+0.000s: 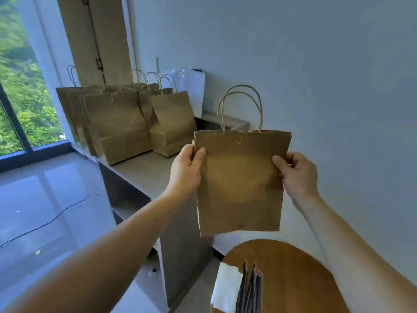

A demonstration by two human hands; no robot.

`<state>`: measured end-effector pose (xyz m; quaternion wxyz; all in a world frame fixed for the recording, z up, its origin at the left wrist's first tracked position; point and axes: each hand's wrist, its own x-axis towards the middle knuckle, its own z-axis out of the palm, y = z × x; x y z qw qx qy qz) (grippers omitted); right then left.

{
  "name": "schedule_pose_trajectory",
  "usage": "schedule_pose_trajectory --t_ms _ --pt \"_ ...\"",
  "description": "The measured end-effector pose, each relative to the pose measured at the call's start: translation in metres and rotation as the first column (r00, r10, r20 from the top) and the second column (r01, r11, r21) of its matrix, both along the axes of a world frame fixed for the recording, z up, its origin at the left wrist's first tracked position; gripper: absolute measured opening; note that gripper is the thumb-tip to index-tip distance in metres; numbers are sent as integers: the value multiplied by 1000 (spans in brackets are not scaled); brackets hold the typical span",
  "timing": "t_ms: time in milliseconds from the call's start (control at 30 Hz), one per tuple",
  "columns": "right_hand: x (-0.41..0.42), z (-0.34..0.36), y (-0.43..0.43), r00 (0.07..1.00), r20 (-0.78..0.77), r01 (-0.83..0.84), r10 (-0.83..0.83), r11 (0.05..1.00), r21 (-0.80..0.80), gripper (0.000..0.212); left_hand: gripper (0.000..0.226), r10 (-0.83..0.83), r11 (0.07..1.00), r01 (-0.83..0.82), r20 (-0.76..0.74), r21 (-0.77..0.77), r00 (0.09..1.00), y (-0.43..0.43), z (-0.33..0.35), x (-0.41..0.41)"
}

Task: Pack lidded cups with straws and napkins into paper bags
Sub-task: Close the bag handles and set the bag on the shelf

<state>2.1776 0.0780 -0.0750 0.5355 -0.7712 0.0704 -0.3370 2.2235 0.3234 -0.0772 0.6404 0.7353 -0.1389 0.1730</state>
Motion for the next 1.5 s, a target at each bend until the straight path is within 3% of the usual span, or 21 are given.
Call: schedule_pose_trajectory --t_ms 300,433,500,833,1000,1100,1500 --pt "76 106 94 976 115 -180 183 983 -40 5 28 175 984 -170 117 -57 978 101 91 31" --pt "127 137 134 943 127 -302 309 951 -70 8 15 249 965 -224 194 -140 949 145 120 57" --pt "155 141 155 918 119 -371 378 925 -76 10 14 300 953 -284 223 -102 927 167 124 71" --pt "315 100 243 766 -110 -643 634 756 -120 8 19 550 832 -554 87 22 831 238 79 158" --pt "377 76 269 717 -234 -690 657 718 -98 18 19 590 805 -586 -20 97 807 255 46 194" --pt "404 66 279 709 -288 -700 644 692 -177 16 21 614 787 -605 -55 124 788 256 31 210" --pt "439 74 276 725 -228 -686 649 711 -158 25 22 662 746 -648 -66 155 746 241 16 236"
